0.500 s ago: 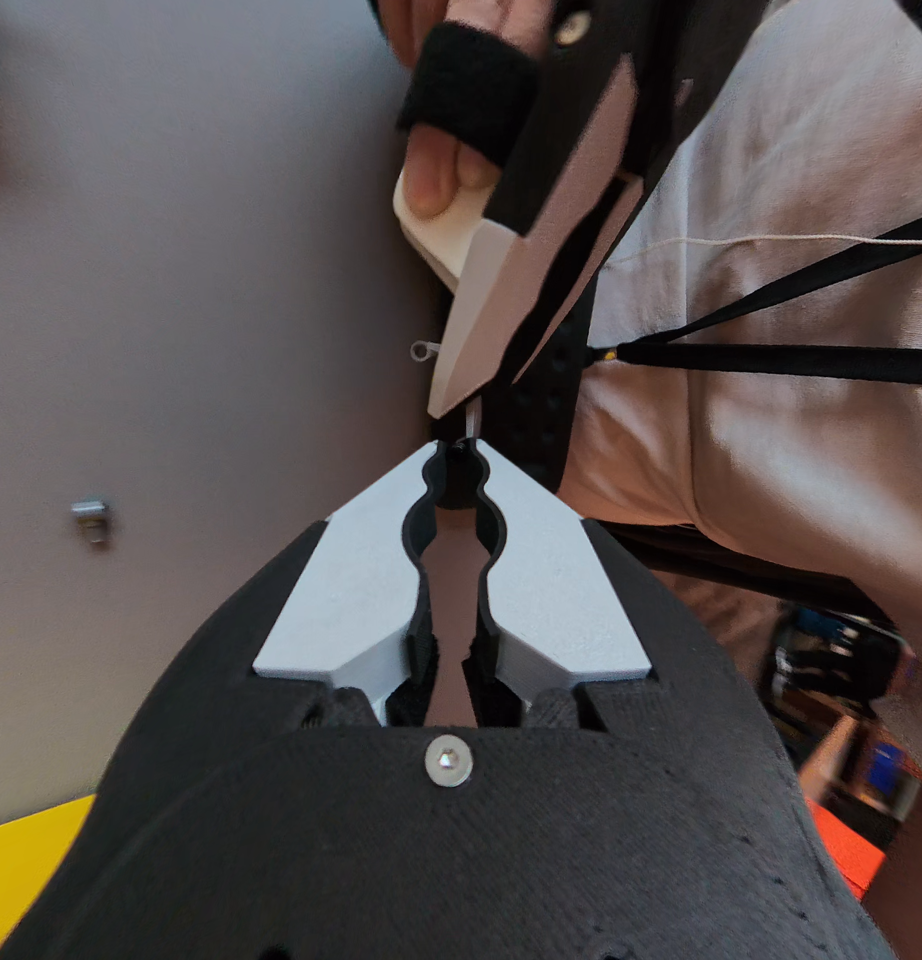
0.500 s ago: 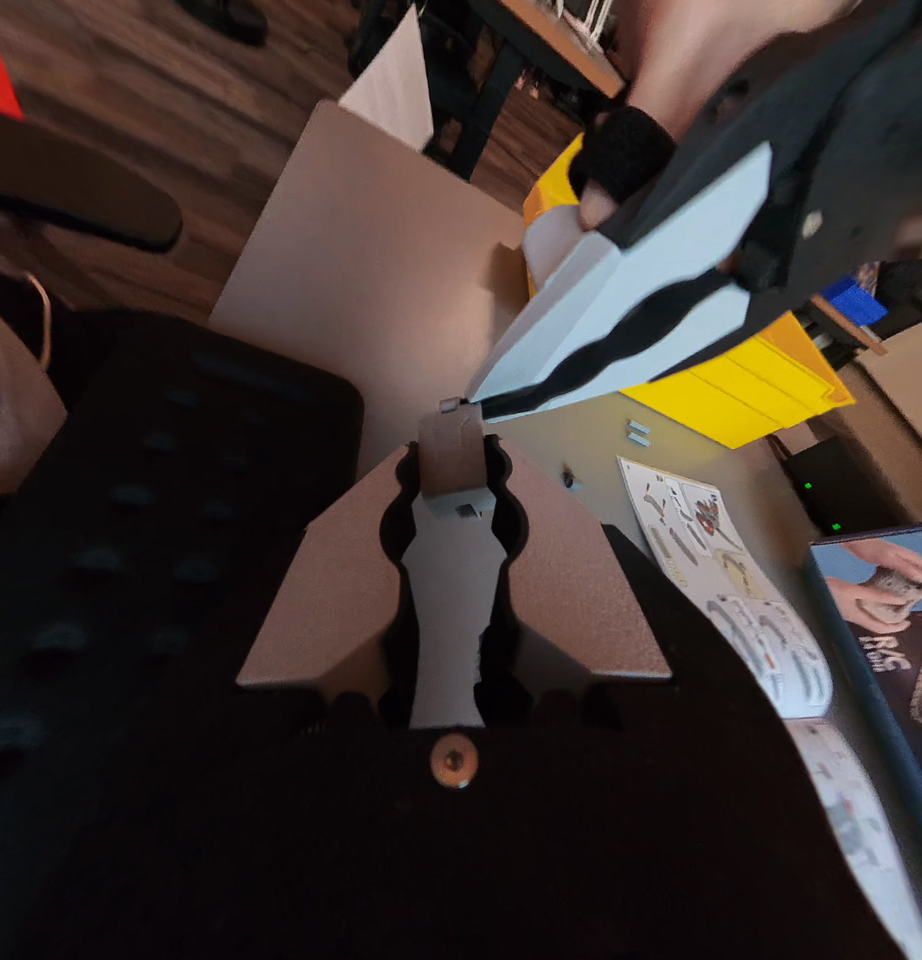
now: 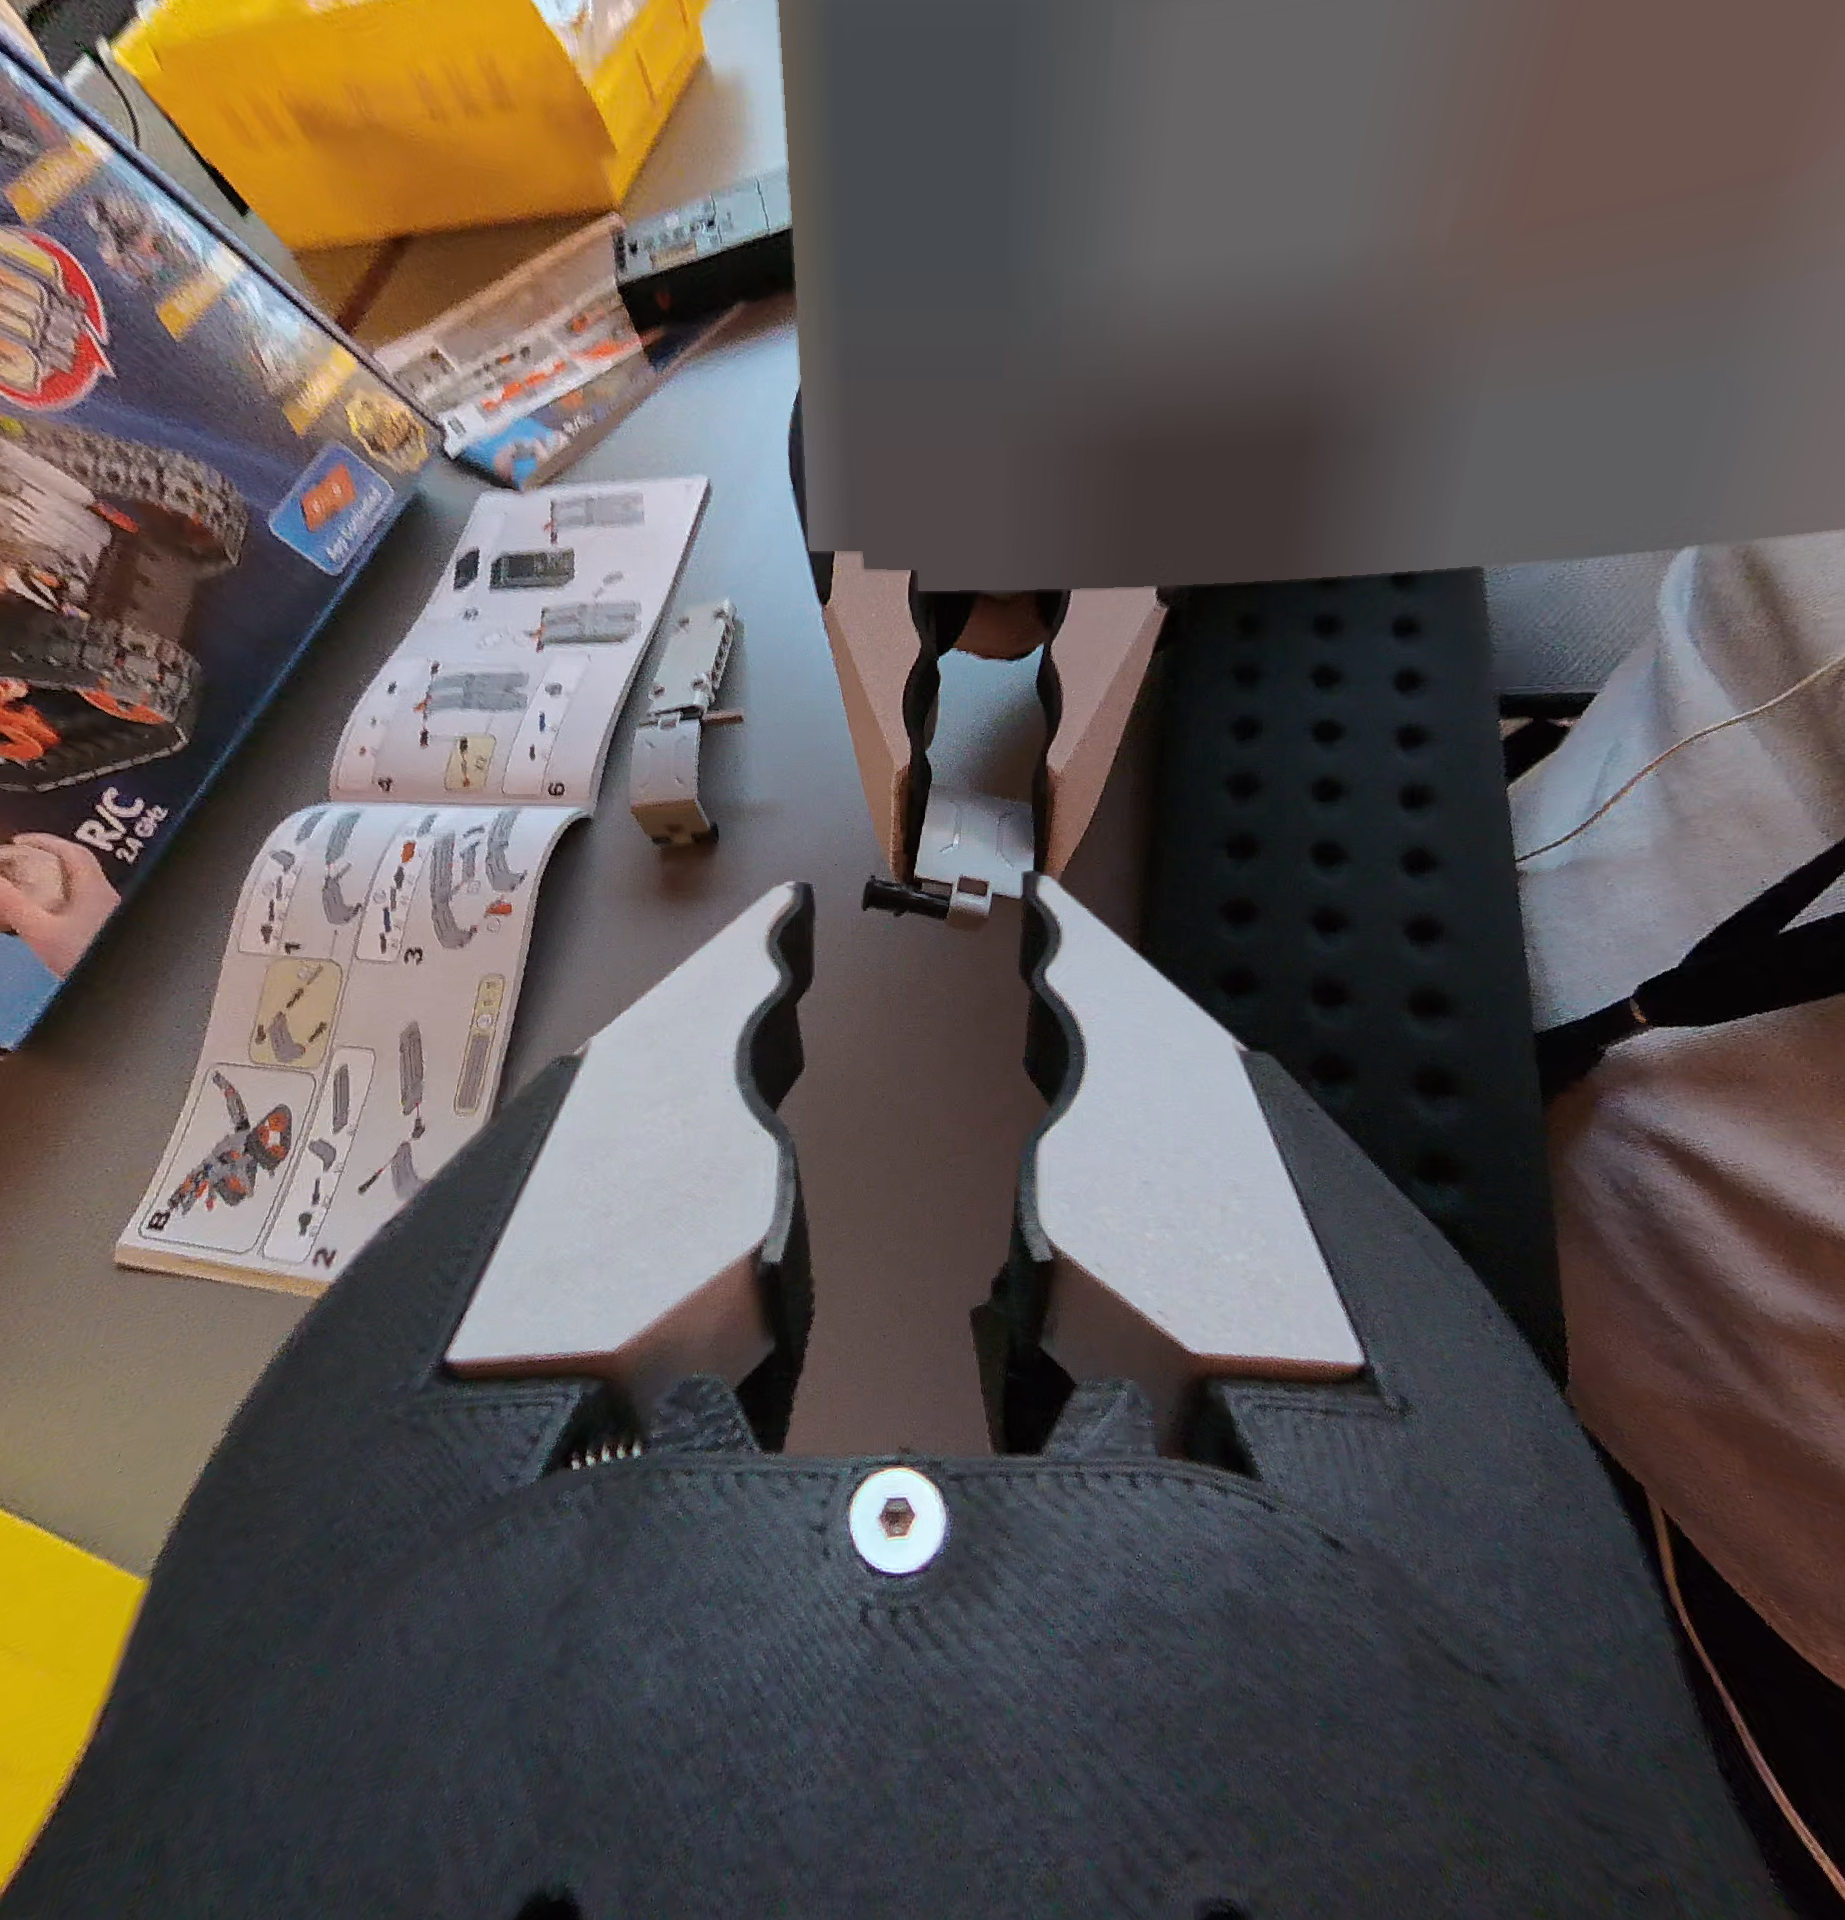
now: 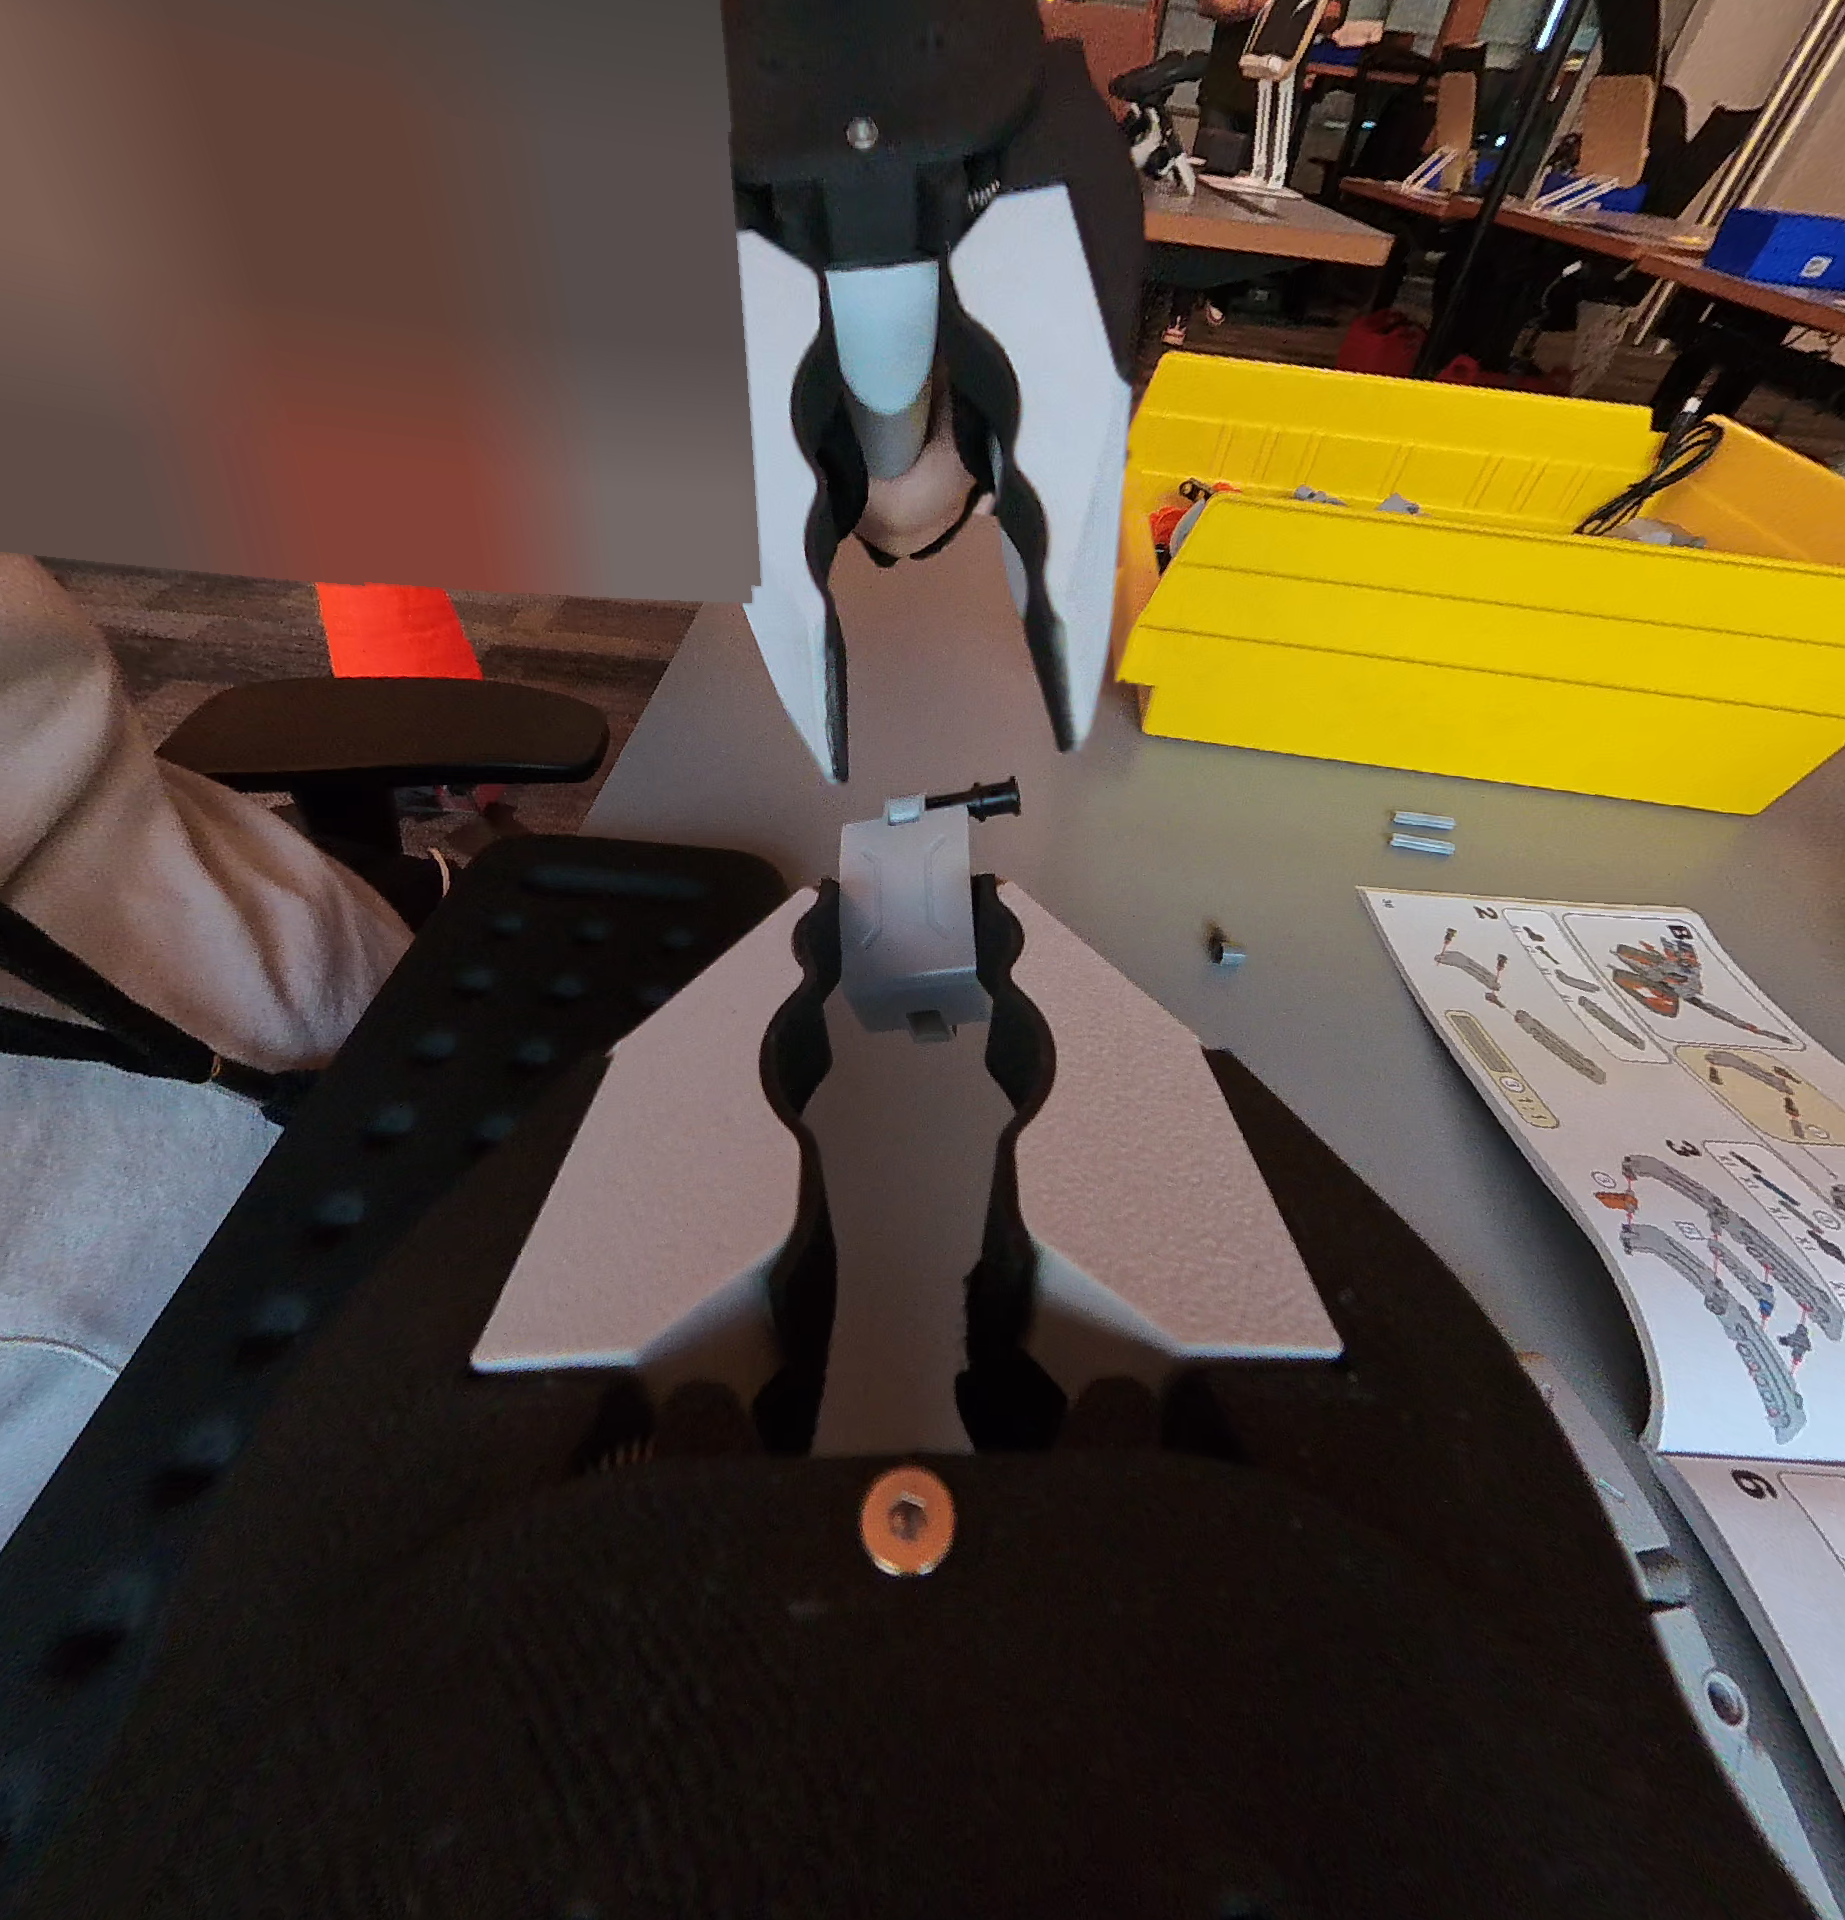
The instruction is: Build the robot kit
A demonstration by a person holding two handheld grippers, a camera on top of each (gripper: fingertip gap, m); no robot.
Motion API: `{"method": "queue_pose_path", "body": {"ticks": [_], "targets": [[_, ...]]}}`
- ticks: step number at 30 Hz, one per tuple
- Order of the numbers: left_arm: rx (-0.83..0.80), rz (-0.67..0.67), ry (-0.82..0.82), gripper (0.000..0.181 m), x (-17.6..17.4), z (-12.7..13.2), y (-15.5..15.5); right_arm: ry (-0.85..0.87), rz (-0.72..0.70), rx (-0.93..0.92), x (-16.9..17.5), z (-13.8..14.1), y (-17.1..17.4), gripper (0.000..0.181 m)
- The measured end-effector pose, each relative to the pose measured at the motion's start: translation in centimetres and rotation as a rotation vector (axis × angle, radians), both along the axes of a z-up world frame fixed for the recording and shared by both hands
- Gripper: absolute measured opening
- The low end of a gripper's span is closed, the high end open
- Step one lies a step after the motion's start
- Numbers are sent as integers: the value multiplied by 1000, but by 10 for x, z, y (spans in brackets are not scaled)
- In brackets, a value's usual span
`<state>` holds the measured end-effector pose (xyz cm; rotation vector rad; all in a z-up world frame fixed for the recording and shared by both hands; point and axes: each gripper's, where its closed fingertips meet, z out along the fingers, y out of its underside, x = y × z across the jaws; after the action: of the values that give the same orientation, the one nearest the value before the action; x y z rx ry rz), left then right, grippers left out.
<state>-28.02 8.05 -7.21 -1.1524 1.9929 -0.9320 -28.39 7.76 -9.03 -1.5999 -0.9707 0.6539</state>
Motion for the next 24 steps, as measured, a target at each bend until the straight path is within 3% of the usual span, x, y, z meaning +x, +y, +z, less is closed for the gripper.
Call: {"method": "queue_pose_path", "body": {"ticks": [5, 10, 24], "targets": [[20, -47, 46, 43, -3, -9, -9, 28, 37, 1, -1, 6, -5, 25], [71, -73, 39, 32, 0, -9, -14, -5, 56, -5, -1, 1, -7, 25], [82, 6, 39, 31, 7, -15, -7, 117, 53, -71, 4, 10, -4, 25]]}}
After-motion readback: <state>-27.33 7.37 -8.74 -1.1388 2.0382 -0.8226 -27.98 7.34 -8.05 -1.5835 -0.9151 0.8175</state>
